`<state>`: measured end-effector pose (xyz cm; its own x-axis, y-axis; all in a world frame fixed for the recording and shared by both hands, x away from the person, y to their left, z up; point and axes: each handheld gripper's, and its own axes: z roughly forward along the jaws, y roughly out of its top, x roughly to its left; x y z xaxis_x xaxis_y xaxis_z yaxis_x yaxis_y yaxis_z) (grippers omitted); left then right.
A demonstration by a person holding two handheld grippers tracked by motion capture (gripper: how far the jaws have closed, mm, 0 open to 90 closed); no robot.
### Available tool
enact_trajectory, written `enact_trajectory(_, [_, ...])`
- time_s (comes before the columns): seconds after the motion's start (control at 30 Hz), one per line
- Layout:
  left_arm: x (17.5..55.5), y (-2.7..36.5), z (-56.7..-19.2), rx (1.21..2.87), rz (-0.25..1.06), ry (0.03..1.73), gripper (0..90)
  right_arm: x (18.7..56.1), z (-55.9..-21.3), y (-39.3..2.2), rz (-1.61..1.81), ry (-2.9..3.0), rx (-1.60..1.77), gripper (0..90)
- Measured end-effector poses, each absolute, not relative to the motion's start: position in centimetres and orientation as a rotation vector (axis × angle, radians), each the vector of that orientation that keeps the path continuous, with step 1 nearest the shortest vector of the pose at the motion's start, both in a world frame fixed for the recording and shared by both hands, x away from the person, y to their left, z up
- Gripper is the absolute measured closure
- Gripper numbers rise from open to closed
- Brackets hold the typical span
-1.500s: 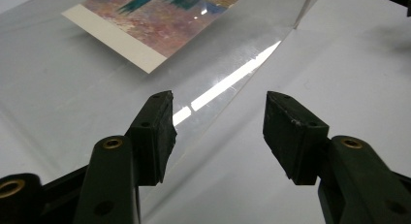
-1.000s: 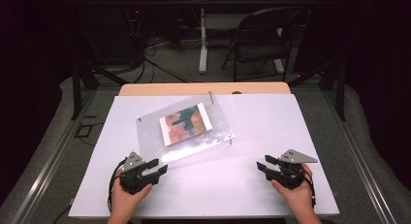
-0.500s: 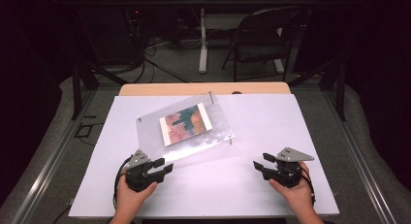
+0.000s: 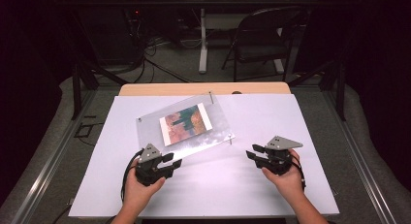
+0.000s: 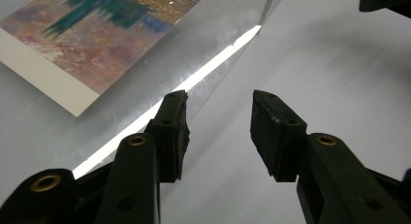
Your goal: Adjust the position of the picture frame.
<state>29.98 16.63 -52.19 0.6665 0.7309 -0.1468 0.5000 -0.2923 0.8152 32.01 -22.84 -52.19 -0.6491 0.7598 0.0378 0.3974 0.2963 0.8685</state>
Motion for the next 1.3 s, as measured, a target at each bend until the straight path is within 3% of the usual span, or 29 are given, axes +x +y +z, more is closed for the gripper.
enact_trajectory(0.03, [30.0,16.6,-52.4,1.964,0.306,0.968,62.7,32.5,-52.5,-22.3,1.303,2.198,1.041,67.9])
enact_trajectory(0.2, [29.9,16.4,-53.0,1.959,0.295,0.969,68.7,33.6,-53.0,-21.3,1.281,2.215,1.009,73.7])
enact_trajectory(0.4, [30.0,16.4,-53.4,1.959,0.29,0.986,73.8,34.9,-53.6,-20.4,1.267,2.227,1.009,76.4])
enact_trajectory(1.3, [29.2,16.5,-54.3,1.953,0.217,1.053,72.7,39.6,-56.2,-16.7,1.177,2.292,0.998,76.4])
